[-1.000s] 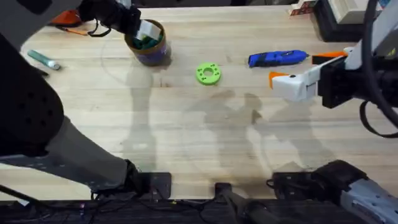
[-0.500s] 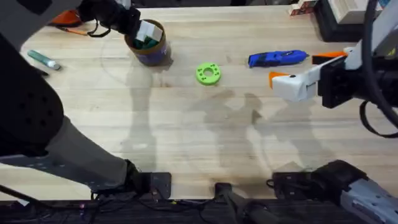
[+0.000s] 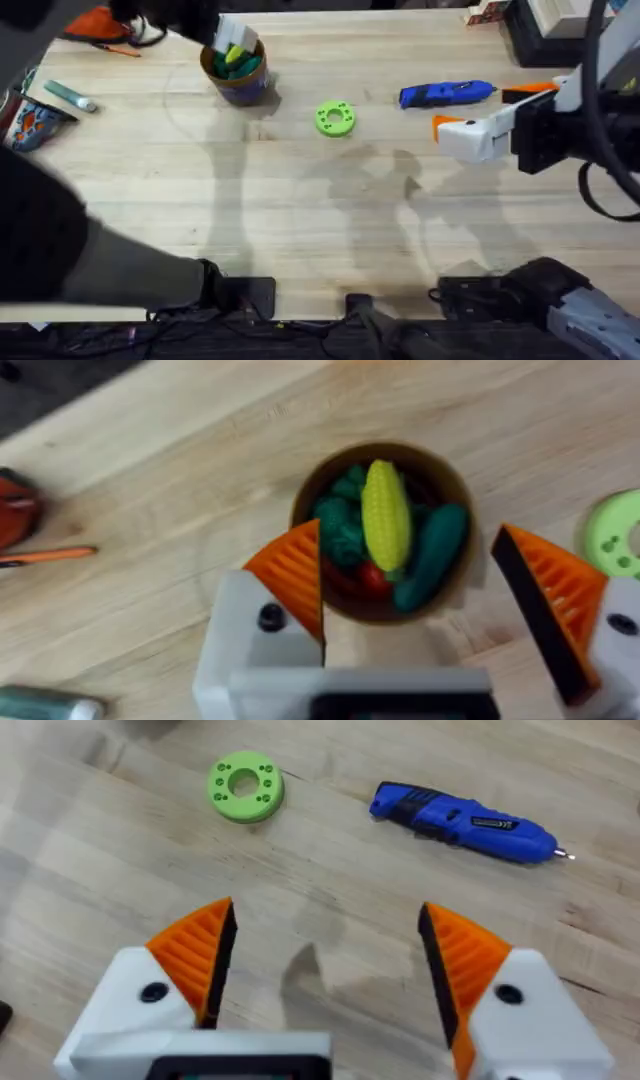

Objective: Pick up the gripper from the table and insert it into the empty holder that is missing its gripper. Then pick up a screw, insert it into the mounting hole, and use the screwdriver to tighten it. Finally, clean up the table by picking up the vegetable and placing it into the bucket.

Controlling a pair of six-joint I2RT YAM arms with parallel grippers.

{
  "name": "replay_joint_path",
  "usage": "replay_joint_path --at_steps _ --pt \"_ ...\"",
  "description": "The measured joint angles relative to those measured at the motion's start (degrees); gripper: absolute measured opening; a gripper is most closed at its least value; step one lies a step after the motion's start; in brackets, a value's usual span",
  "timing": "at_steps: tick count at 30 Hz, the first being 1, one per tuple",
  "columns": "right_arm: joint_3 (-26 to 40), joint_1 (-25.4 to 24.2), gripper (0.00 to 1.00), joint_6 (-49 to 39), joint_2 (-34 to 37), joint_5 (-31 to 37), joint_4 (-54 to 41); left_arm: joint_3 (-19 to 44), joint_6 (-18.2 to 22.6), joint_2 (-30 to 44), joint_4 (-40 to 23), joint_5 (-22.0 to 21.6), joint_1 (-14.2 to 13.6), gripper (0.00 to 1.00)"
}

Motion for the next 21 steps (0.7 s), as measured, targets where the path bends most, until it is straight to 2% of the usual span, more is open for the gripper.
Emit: replay_joint_path --at_steps 4,8,11,16,21 --pt "0.0 0.0 0.994 0.0 0.0 0.0 0.0 0.0 -0.7 -7.7 -3.5 -1.2 -1.8 0.986" --pt "0.0 0.0 0.994 0.0 0.0 0.0 0.0 0.0 -3.4 -13.5 -10.2 -2.9 -2.8 0.988" --pt "0.0 0.0 0.994 0.0 0.0 0.2 0.0 0.0 -5.5 -16.5 -15.0 -5.8 -3.9 0.988" --pt "0.0 0.0 0.994 0.0 -1.1 0.4 0.0 -2.6 -8.5 -23.2 -17.3 -9.9 -8.7 0.988" --pt "0.0 0.0 0.993 0.0 -3.0 0.4 -0.2 -11.0 -13.4 -33.8 -17.4 -11.6 -13.2 0.988"
